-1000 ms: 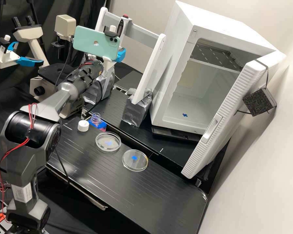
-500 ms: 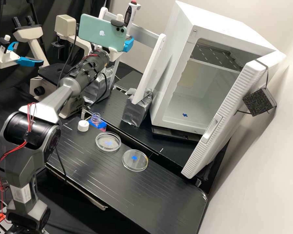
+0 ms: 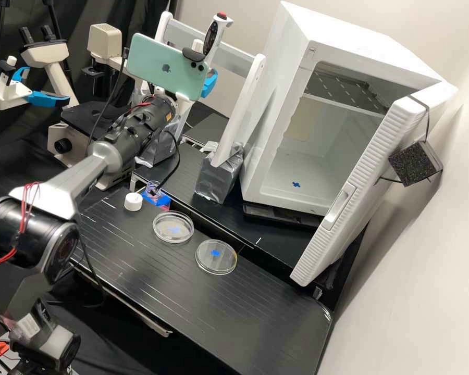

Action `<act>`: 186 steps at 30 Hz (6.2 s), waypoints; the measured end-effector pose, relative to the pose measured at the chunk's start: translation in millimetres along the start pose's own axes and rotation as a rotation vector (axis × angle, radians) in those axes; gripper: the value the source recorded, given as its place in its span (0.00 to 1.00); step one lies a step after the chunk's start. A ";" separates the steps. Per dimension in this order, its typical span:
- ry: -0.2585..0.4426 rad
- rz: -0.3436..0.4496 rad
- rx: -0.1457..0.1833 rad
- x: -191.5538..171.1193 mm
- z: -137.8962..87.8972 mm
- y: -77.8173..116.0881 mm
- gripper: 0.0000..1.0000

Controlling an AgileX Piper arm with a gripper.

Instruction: Use the pipette

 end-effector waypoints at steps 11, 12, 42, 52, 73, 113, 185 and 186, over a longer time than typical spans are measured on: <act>0.114 0.175 0.001 -63.2 0.7 -9.5 0.00; 0.117 0.179 -0.008 -65.3 1.2 -12.6 0.00; 0.023 0.177 -0.028 -78.4 38.8 -79.6 0.00; -0.001 0.180 -0.057 -72.9 49.8 -95.8 0.00; -0.051 0.130 -0.075 -88.8 76.5 -122.7 0.00; -0.010 0.103 -0.116 -114.3 59.4 -125.3 0.00; 0.041 -0.020 -0.294 -154.6 55.2 -7.3 0.00; 0.044 -0.022 -0.293 -154.6 54.9 -7.7 0.00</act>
